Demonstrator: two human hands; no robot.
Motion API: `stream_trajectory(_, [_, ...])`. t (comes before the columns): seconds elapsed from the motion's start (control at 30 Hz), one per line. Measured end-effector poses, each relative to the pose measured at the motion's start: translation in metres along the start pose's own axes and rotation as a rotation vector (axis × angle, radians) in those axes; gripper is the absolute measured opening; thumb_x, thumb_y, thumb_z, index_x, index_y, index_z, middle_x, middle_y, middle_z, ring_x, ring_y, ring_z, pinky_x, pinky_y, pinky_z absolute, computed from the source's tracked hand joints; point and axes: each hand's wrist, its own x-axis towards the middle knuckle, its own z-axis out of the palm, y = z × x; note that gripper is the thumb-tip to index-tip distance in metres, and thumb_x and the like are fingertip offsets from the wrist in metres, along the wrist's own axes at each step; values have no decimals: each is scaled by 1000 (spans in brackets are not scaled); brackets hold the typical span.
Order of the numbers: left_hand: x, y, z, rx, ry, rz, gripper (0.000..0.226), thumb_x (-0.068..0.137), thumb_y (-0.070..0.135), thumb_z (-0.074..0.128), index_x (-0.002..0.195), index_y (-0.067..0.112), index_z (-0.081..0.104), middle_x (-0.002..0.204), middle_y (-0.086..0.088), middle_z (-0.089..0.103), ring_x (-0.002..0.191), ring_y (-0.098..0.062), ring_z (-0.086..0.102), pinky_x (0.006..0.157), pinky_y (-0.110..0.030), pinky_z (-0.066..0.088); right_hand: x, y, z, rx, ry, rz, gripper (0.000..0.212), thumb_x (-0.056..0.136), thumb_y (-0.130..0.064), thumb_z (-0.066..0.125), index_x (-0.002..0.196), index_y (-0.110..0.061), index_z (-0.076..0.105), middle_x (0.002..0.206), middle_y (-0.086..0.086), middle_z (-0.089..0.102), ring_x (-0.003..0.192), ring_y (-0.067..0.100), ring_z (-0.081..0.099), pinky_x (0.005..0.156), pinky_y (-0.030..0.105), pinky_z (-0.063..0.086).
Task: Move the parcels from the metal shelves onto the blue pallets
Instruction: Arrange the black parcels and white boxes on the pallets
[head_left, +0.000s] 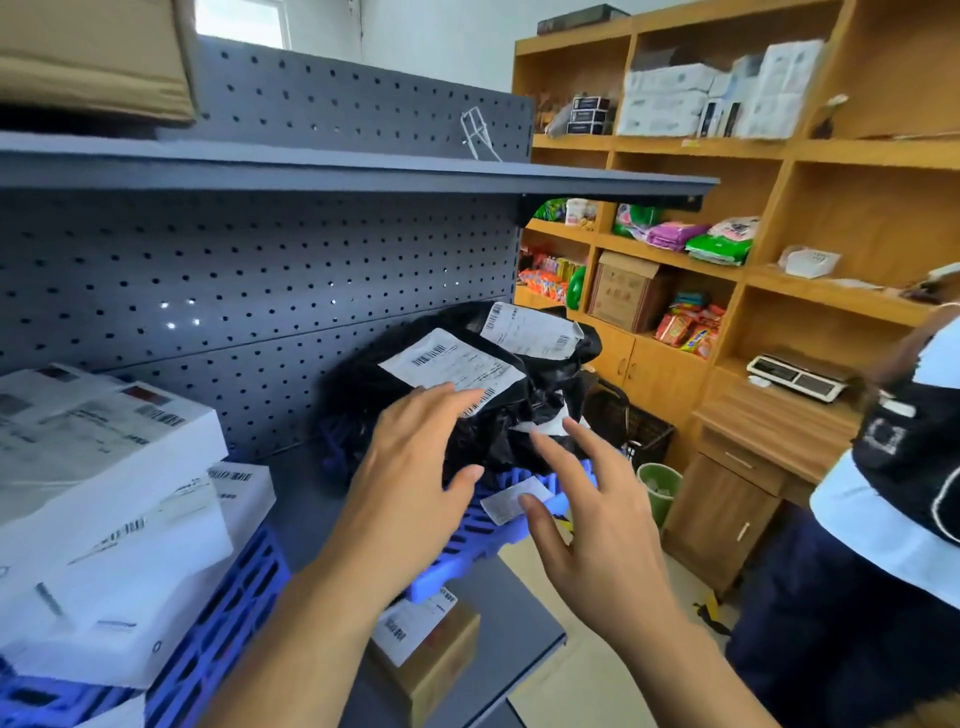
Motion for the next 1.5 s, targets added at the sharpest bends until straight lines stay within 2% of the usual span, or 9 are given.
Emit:
stream_trajectory(0.23, [28, -19, 3, -81, 133, -21, 58, 83, 18, 79, 135, 34, 57, 128, 28, 53, 129, -5, 46, 101, 3, 20, 37, 3, 13, -46, 9, -35, 54, 99, -51, 48, 151, -37, 46, 155, -2, 44, 139, 23, 46, 102, 50, 49])
stream_trajectory(0.47, [46, -28, 8, -67, 93, -43, 61, 82, 28, 80, 135, 40, 55, 135, 29, 51, 133, -1, 37, 96, 7, 13, 72, 27, 20, 34, 70, -46, 46, 99, -34, 51, 145, -33, 55, 146, -4, 52, 135, 20, 49, 92, 50, 54])
stream_trajectory(0.6, [47, -37, 10, -73, 65, -67, 61, 80, 32, 82, 134, 43, 55, 137, 30, 49, 138, -1, 34, 98, 5, 16, 85, 48, 18, 47, 112, -13, 49, 94, -13, 59, 141, -28, 60, 142, -1, 56, 132, 24, 52, 100, 53, 49])
stream_trajectory(0.83, [54, -34, 17, -72, 97, -93, 63, 75, 51, 80, 132, 45, 55, 137, 31, 46, 138, 3, 32, 98, 8, 12, 116, 79, 21, 89, 61, 2, 61, 86, -3, 61, 143, -27, 59, 145, 1, 53, 135, 27, 48, 105, 51, 47])
stream_trajectory(0.97, [60, -26, 27, -3, 151, -104, 70, 75, 65, 68, 139, 49, 42, 129, 43, 36, 137, 7, 28, 102, 2, 15, 136, 96, 32, 26, 59, -45, 69, 79, -10, 73, 144, -26, 56, 150, 7, 49, 141, 38, 40, 107, 62, 40])
stream_trajectory(1.07, [64, -14, 38, 83, 163, -112, 77, 77, 75, 53, 146, 49, 30, 140, 36, 34, 143, -1, 24, 118, -24, 22, 153, 108, 35, 36, 12, -47, 72, 77, -26, 67, 147, -28, 52, 155, 12, 43, 150, 43, 25, 116, 65, 30])
stream_trajectory(1.13, [68, -7, 44, 135, 168, -144, 78, 77, 78, 48, 147, 50, 28, 151, 25, 35, 148, -9, 20, 121, -42, 25, 166, 114, 33, 94, -75, -41, 76, 75, -32, 60, 150, -32, 47, 161, 10, 35, 156, 38, 14, 122, 63, 20])
stream_trajectory(1.3, [72, 0, 54, 201, 118, -248, 84, 72, 83, 43, 148, 55, 20, 157, 27, 20, 151, -6, 5, 123, -50, 20, 194, 137, 33, 165, -337, -131, 85, 85, -35, 75, 156, -48, 30, 172, -5, 10, 160, 28, -3, 125, 61, 3])
stream_trajectory(1.5, [72, 5, 59, 281, 48, -362, 87, 71, 83, 48, 148, 60, 13, 145, 51, -6, 147, 5, -11, 125, -42, 6, 222, 162, 37, 269, -446, -237, 92, 74, -74, 67, 154, -59, 23, 170, -14, 7, 158, 24, 16, 120, 58, 30])
